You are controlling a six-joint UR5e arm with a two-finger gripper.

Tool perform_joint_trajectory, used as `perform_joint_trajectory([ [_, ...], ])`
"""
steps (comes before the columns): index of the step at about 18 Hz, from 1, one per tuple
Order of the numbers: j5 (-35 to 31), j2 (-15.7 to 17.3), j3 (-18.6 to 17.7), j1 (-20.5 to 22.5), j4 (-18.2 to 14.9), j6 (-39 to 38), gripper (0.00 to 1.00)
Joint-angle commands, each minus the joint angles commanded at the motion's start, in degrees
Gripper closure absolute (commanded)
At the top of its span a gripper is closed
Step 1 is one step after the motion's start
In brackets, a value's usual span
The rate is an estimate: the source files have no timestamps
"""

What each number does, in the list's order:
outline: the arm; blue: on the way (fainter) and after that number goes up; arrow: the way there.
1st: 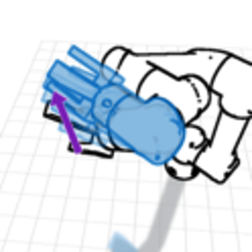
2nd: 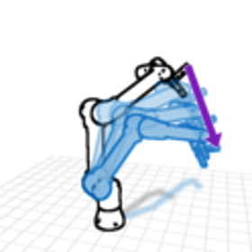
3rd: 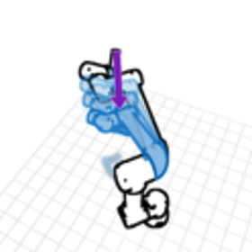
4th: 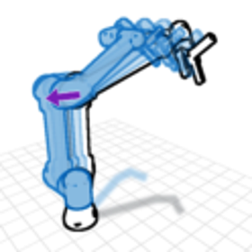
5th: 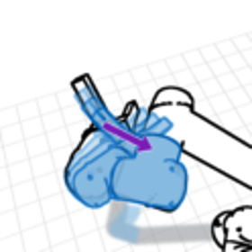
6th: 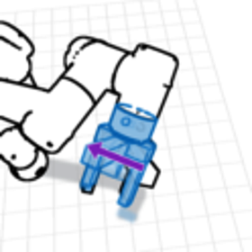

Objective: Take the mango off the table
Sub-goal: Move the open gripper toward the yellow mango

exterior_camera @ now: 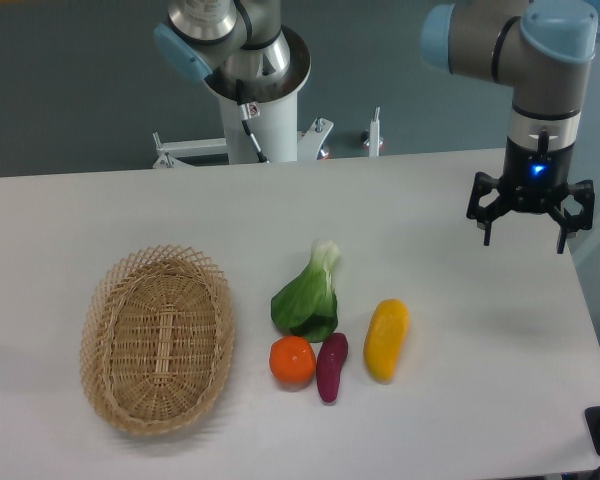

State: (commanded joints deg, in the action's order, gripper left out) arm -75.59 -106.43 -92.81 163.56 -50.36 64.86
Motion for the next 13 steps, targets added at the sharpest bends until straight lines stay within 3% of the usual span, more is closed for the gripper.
perform_joint_trajectory([
  [13,0.0,-0.4,-2.6,0.1,3.0,0.0,0.00],
])
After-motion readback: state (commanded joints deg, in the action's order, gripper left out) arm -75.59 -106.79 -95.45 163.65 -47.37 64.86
